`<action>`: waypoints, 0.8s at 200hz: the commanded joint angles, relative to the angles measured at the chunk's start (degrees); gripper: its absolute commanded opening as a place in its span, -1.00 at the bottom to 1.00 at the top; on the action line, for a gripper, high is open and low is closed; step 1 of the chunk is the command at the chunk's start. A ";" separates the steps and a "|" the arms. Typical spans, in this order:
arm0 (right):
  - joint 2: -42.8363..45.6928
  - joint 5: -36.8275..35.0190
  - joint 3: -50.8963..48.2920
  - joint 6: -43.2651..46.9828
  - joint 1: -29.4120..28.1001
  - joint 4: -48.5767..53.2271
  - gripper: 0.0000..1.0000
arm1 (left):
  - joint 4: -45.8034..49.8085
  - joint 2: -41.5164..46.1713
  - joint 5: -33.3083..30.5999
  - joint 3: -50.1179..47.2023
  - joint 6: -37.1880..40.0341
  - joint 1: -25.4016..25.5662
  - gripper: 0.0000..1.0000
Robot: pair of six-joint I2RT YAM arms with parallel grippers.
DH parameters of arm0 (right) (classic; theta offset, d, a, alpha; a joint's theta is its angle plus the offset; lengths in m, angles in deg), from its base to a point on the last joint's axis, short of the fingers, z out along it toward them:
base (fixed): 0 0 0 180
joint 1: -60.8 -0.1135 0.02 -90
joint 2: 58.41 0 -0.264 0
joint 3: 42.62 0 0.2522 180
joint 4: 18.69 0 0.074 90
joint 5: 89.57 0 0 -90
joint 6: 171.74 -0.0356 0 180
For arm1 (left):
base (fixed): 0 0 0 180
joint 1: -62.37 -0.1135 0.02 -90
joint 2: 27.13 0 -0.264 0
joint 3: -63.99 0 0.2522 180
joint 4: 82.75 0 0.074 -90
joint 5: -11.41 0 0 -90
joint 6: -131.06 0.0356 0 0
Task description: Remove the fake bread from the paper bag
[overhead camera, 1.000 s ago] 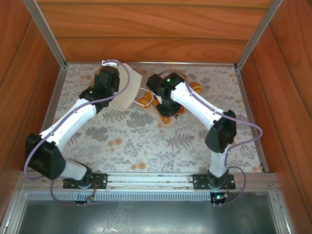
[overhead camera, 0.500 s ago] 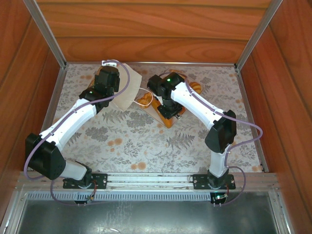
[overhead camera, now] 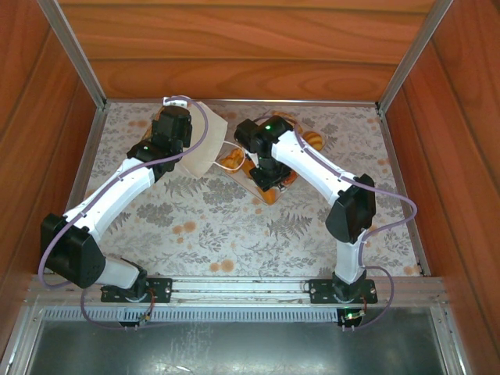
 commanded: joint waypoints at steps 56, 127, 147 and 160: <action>3.49 -1.64 3.34 -2.19 0.16 0.96 0.04 | -0.16 0.13 0.62 0.92 -0.38 -0.50 -1.00; 10.31 0.17 1.79 -4.33 0.93 -2.29 -0.17 | 2.14 1.05 4.05 3.41 -3.82 -1.08 -1.00; 14.30 0.09 -0.94 -5.94 1.76 -3.88 -0.25 | 4.79 1.51 7.35 5.82 -7.00 -1.84 -1.00; 18.38 0.08 -3.80 -7.38 2.88 -5.47 -0.30 | 6.58 1.85 9.84 7.30 -9.16 -2.38 -1.00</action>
